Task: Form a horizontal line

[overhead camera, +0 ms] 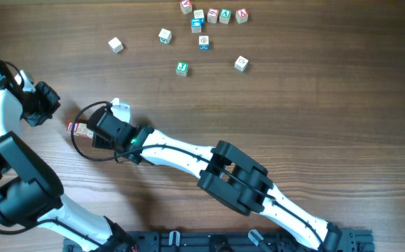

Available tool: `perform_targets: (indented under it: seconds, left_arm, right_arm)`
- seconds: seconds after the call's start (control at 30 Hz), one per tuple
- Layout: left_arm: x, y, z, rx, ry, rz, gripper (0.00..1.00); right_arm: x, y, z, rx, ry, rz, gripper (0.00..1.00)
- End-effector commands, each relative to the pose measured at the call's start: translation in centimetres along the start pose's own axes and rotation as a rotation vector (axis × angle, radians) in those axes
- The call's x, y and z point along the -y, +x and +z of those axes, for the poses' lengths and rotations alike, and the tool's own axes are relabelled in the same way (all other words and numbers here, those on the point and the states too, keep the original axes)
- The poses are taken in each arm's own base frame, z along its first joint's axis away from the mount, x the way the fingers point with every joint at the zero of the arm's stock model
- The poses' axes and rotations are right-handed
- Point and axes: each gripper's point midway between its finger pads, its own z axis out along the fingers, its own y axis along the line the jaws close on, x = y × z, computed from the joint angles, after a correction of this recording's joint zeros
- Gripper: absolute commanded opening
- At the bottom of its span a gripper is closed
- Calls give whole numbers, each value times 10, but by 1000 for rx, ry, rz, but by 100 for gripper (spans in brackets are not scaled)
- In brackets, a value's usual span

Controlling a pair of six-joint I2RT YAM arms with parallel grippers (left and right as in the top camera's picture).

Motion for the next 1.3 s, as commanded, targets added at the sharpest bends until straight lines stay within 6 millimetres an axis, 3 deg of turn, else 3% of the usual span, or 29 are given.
perform_targets:
  seconds: [0.0,0.13,0.43,0.87,1.27]
  left_arm:
    - [-3,1,5,-13,-1,-14,4]
    - [-4,0,5,-12,-4,-14,4]
    - [-4,0,5,-12,-4,-14,4]
    - [-4,0,5,-12,-4,-14,4]
    - [-4,0,5,-12,-4,-14,4]
  right_arm:
    - [-2,0,-3,-6,-5,-18,5]
    - [3,3,-3,-19,13,-14,5]
    - [-10,31,-5,-124,-38,-30,5]
    - [-23,40,-5,-118,-78,-87,4]
    - [-20,43,6,-120,-96,-97,5]
